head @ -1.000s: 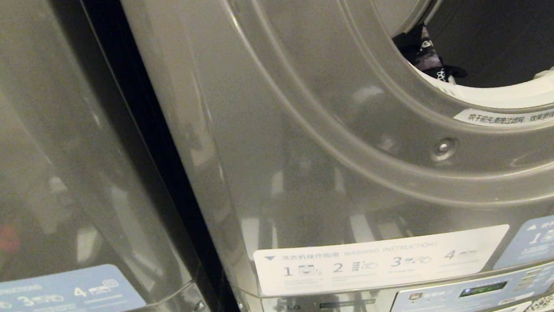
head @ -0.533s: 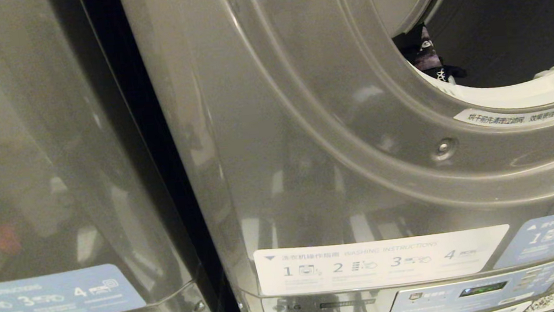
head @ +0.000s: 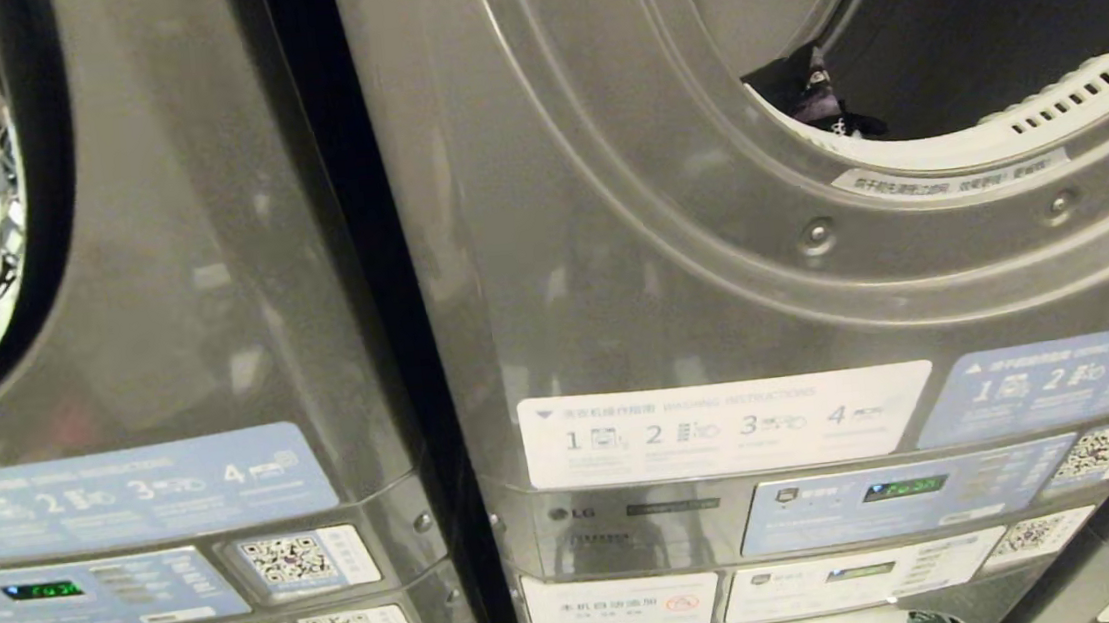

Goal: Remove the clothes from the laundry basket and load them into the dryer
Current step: Close the dryer

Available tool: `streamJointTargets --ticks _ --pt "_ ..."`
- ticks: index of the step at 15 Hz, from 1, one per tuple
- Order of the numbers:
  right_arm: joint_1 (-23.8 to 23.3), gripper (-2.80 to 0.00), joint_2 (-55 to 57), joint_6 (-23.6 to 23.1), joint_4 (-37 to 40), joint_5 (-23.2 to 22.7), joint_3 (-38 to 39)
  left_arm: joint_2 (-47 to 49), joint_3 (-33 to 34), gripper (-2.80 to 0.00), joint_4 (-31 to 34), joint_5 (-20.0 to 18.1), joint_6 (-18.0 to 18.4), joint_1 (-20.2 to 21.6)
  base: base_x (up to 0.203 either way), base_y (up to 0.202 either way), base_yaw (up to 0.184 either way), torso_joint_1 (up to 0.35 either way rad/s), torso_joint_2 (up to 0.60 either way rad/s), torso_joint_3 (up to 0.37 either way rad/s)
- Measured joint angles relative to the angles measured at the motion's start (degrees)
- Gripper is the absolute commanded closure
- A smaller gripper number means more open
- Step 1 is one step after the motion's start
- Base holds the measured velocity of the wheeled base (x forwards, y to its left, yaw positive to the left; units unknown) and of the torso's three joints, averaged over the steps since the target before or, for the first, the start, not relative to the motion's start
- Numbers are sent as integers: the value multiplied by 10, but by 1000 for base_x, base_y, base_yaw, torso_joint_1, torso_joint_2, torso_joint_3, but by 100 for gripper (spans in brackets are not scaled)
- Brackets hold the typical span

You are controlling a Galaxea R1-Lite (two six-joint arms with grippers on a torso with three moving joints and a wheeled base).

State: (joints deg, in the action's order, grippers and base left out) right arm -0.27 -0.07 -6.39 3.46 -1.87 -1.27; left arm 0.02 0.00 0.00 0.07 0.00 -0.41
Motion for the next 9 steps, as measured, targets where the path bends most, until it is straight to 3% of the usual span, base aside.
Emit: streamJointTargets --ticks 9 --pt "0 0 0 4 -1 2 1 0 0 0 0 0 0 0 -194 0 2 2 4 3"
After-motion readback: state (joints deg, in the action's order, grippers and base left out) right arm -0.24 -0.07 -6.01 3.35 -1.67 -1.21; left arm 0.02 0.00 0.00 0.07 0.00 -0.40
